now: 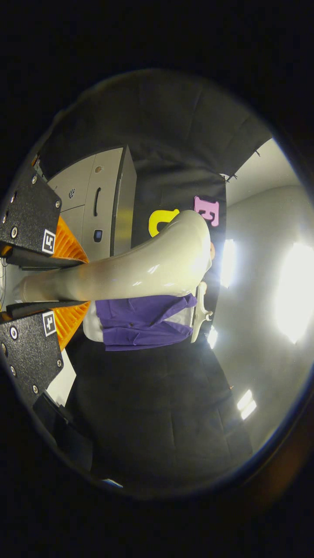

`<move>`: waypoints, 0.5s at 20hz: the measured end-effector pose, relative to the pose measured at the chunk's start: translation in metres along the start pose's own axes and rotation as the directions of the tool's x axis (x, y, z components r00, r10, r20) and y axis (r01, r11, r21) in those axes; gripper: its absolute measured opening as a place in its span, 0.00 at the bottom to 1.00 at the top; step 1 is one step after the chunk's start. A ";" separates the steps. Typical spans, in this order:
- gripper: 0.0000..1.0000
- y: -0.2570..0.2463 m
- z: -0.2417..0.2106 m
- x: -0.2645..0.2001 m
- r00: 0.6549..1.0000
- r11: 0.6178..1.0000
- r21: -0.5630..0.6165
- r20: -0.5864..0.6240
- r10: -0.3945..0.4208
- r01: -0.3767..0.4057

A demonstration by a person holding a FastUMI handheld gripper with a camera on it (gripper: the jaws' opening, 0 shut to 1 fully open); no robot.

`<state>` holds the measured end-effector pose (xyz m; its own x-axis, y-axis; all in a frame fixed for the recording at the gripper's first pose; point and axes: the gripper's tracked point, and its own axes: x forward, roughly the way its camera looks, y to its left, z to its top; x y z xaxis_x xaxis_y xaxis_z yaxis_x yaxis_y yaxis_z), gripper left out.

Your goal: Iron the clothes twice with a garment steamer, once on the left side and once on the right side.

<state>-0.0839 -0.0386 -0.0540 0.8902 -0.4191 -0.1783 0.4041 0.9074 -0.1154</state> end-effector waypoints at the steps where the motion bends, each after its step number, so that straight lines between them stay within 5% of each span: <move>1: 0.33 0.001 -0.001 0.001 1.000 1.000 -0.004 -0.002 0.001 -0.001; 10: 0.33 0.004 -0.003 0.013 1.000 1.000 0.001 -0.005 0.025 -0.025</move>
<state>-0.0714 -0.0407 -0.0594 0.8991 -0.3960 -0.1863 0.3816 0.9178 -0.1094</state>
